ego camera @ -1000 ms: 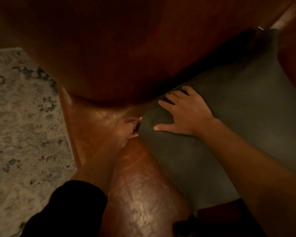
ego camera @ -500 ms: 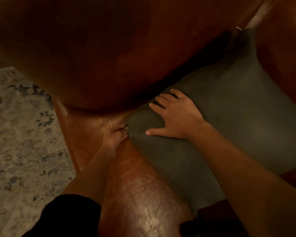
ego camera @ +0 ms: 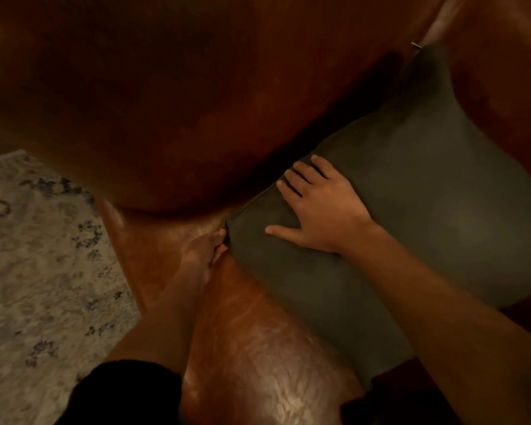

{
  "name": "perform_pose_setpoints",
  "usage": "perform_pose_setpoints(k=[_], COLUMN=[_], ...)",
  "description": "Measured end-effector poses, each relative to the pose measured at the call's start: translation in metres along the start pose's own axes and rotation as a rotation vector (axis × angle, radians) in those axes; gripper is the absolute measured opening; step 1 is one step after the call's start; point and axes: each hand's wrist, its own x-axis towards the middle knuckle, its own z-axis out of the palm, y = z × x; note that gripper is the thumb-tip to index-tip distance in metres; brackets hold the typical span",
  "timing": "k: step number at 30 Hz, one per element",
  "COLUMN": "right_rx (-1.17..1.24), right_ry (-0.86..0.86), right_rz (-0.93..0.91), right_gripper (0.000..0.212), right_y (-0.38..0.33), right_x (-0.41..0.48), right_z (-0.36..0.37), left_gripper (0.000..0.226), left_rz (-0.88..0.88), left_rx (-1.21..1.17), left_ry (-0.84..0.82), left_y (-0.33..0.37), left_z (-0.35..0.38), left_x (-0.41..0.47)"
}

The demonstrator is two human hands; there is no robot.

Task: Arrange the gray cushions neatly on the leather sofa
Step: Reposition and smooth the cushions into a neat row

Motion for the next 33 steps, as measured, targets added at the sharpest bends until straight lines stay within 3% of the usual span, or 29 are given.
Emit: perform_pose_setpoints(k=[3, 7, 8, 10, 14, 16, 19, 25, 29, 31, 33], right_rx=[0.009, -0.001, -0.006, -0.006, -0.010, -0.012, -0.001, 0.027, 0.050, 0.079, 0.125], right_ry=[0.010, 0.000, 0.000, 0.005, -0.001, 0.008, 0.029, 0.044, 0.055, 0.065, 0.109], right_rz=[-0.001, 0.002, 0.004, 0.012, 0.008, 0.006, 0.005, 0.007, 0.023, 0.045, 0.119], right_gripper=[0.083, 0.083, 0.084, 0.084, 0.084, 0.084, 0.084, 0.081, 0.079, 0.072, 0.062], right_y=[0.001, 0.002, 0.003, 0.003, 0.001, 0.001, 0.005, 0.004, 0.005, 0.000, 0.002], right_x=[-0.003, 0.001, 0.002, 0.003, 0.004, 0.003, 0.000, -0.005, -0.007, -0.005, -0.006], right_z=[0.000, 0.001, 0.001, 0.000, 0.001, 0.000, 0.001, 0.005, 0.005, 0.003, -0.002], left_gripper=[0.004, 0.003, 0.003, 0.005, 0.021, 0.026, 0.013, 0.002, 0.020, 0.024, 0.037], left_rz=[0.178, 0.521, 0.516, 0.335, 0.085, -0.079, -0.145, 0.136, 0.165, 0.248, 0.512], left_rx=[0.016, 0.471, 0.491, 0.396, 0.255, 0.114, 0.054, -0.006, -0.127, 0.044, 0.292], left_ry=[0.064, 0.197, 0.164, 0.041, 0.035, -0.063, -0.108, 0.077, 0.179, 0.353, 0.342], left_y=[-0.006, -0.017, -0.020, -0.021, -0.018, -0.017, -0.012, 0.016, 0.003, 0.009, 0.024], left_z=[-0.004, 0.004, 0.005, 0.007, 0.021, 0.037, 0.038, -0.007, 0.008, 0.023, 0.043], left_x=[0.003, -0.006, -0.009, -0.015, -0.018, -0.027, -0.038, -0.042, -0.054, -0.059, -0.076])
